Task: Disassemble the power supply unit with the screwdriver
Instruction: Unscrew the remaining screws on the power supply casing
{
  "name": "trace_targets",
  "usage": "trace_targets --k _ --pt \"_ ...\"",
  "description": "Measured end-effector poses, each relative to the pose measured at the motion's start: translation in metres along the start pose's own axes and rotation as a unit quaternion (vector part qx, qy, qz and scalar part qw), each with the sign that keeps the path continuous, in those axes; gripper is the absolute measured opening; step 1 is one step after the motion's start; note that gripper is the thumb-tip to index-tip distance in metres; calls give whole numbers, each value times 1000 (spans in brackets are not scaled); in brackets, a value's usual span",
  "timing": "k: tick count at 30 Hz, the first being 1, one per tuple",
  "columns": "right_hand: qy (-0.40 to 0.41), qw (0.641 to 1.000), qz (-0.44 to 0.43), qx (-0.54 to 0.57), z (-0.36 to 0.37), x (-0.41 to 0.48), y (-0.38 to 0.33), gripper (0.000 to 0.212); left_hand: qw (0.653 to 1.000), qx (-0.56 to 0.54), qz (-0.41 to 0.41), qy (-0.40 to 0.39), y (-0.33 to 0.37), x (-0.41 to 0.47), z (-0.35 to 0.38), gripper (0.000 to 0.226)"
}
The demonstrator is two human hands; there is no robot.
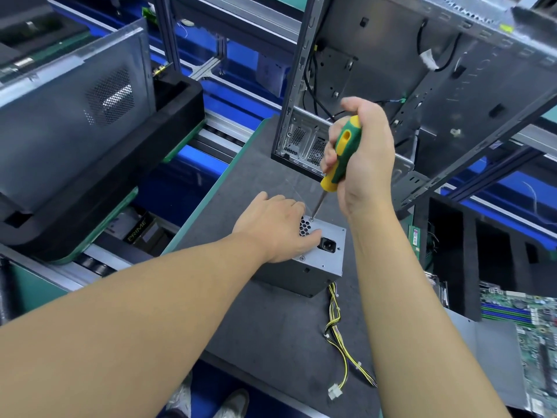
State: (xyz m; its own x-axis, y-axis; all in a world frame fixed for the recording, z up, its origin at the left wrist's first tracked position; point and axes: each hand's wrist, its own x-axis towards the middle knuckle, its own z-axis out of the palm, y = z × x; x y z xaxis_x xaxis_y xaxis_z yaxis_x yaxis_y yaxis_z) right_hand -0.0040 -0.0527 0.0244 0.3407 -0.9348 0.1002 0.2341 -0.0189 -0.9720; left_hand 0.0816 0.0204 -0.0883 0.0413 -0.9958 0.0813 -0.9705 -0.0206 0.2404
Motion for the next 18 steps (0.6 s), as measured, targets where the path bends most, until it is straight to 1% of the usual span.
trace_targets --k 2,4,6,9,11,12,13,14,16,17,18 --pt "23 1000 -16 -14 5 1 1 31 1000 -4 -3 2 0 0 0 40" --pt "34 999 -35 -9 7 1 1 33 1000 -3 -3 2 0 0 0 41" --pt "51 998 -34 -14 5 1 -1 37 1000 -3 -2 -1 -1 0 -1 41" --pt "76 996 -24 -50 5 2 -1 55 1000 -10 -3 -3 0 1 -2 41" --pt "80 997 -16 -1 7 1 0 64 1000 -12 -3 -2 0 0 -3 42" --pt "77 996 -11 33 8 1 0 65 1000 -13 -3 -3 1 0 -3 42" --pt "67 996 -9 58 9 1 0 62 1000 -13 -3 -3 1 0 -3 42" --pt "56 996 -8 66 9 2 0 56 1000 -14 -2 -4 0 0 -4 41" --pt "43 998 -25 36 7 3 3 33 1000 -17 -2 -5 -1 0 -3 40" --pt "42 998 -40 14 6 3 4 28 1000 -17 -1 -4 -1 0 -3 40" --pt "44 998 -50 -3 4 3 5 29 1000 -15 1 -2 -1 1 -3 40"
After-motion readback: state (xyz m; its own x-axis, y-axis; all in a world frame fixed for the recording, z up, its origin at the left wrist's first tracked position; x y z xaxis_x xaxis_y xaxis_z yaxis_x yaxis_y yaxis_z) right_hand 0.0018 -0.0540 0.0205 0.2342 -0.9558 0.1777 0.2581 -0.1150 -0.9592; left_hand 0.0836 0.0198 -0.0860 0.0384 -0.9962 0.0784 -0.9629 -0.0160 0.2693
